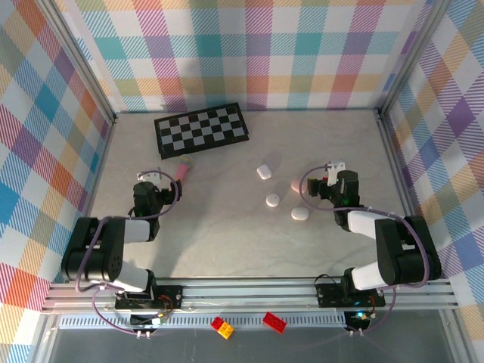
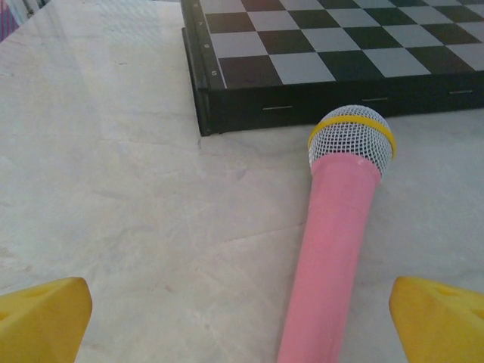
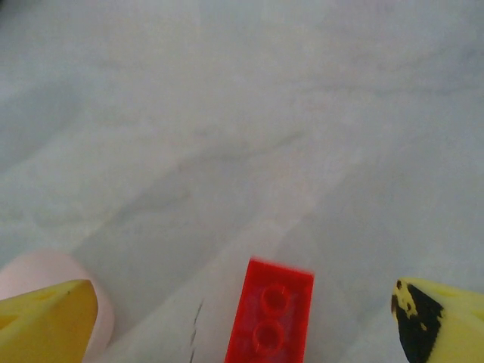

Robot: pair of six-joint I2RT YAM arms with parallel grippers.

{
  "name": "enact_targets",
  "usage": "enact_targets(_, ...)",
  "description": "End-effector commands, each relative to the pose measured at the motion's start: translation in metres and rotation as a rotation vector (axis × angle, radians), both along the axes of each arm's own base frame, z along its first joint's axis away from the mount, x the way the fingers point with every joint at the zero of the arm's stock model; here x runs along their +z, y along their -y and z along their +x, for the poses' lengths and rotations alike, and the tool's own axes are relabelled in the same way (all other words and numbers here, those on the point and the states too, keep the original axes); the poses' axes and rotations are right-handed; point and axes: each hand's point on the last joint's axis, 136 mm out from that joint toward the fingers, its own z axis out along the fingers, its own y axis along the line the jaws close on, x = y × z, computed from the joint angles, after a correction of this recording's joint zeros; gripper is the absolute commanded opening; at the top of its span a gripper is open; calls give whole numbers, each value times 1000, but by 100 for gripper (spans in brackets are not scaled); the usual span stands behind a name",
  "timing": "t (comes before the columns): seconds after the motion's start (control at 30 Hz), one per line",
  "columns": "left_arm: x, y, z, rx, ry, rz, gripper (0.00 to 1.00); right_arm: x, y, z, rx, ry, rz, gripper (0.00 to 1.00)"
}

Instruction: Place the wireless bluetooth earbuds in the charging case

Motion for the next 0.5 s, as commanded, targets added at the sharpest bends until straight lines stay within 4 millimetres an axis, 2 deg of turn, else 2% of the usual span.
enact_targets(0.0, 9, 6, 16, -28, 87, -54, 100, 13, 1, 9, 40, 119, 101, 99)
enact_targets(0.07, 3, 7, 19, -31, 18, -51, 100, 7, 8, 13, 5, 135, 115, 99)
enact_targets(0.1, 4, 10, 22, -37, 19, -34, 100, 3, 14, 14, -22, 82, 117, 99)
enact_targets(0.13, 2, 11, 22, -34, 3, -20, 100, 5, 15, 17, -26, 90, 127, 99)
enact_targets(0.47, 2, 15, 23, -33, -1, 9, 100, 4, 16, 16, -26, 83, 126, 99)
